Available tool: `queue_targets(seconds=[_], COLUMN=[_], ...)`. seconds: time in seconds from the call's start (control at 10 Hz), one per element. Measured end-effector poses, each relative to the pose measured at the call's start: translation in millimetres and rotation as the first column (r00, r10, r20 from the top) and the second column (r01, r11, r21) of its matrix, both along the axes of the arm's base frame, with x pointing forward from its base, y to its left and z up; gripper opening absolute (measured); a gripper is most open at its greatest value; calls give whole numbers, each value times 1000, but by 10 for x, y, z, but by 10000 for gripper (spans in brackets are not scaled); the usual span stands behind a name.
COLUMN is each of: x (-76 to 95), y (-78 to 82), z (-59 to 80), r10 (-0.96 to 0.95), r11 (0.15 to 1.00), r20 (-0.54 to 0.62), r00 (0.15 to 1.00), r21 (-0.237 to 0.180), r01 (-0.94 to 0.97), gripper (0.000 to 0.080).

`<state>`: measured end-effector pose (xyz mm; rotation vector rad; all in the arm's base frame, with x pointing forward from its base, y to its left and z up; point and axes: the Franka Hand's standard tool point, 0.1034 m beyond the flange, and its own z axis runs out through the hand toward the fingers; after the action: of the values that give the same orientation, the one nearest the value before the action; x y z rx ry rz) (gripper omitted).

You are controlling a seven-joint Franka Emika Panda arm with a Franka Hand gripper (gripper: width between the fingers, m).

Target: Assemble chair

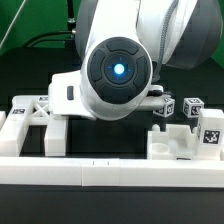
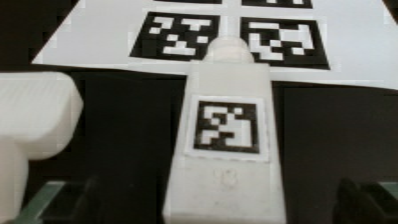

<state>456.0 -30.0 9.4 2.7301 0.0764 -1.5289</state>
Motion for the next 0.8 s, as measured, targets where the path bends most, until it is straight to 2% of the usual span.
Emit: queue_targets(seconds=[0.1, 0.2, 0.3, 0.4, 0.6, 0.8], x=[4, 18, 21, 22, 58, 142], y=[2, 5, 13, 20, 54, 96], z=[5, 14, 13, 13, 24, 113], r10=[0, 1, 1, 1, 2, 2], r11=[1000, 1000, 1000, 1000, 1000, 1000], r20=[0, 2, 2, 2, 9, 18], r00=[1000, 1000, 1000, 1000, 1000, 1000], r21=[0, 0, 1, 0, -4, -8], r01=[0, -1, -1, -1, -2, -1], gripper=[629, 469, 469, 293, 284, 284])
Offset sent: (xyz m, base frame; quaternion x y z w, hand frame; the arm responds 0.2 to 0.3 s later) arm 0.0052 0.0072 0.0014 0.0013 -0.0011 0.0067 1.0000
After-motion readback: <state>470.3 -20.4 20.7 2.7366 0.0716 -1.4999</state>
